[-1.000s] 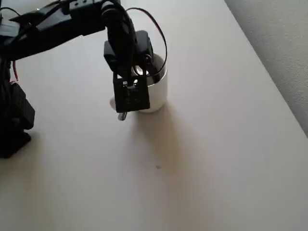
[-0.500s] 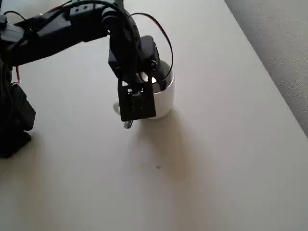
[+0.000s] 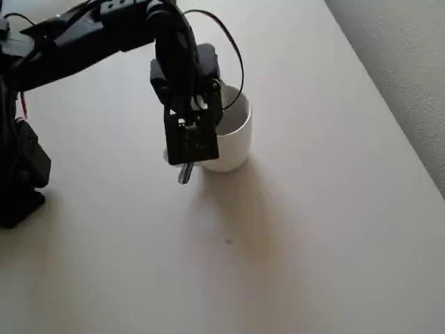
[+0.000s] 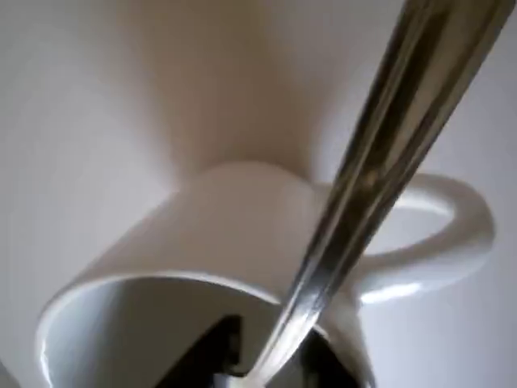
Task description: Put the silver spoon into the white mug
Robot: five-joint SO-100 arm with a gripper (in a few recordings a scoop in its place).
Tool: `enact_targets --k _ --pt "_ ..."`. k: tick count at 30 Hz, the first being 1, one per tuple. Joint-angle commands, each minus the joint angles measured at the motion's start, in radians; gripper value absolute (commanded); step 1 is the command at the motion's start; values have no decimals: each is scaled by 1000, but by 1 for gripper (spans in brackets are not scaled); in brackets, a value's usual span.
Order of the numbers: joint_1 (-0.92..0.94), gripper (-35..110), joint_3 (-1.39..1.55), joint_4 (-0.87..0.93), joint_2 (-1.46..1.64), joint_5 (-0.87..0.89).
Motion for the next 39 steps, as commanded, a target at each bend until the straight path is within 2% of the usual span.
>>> enact_targets --k 1,8,14,17,26,39 --pt "-23 9 -60 15 54 5" --pt "-29 18 -60 23 91 -18" --pt "-3 19 -69 15 81 -63" --pt "20 27 -92 17 67 -87" --pt "52 28 -152 21 64 -150" --pt "11 27 -156 71 92 -141"
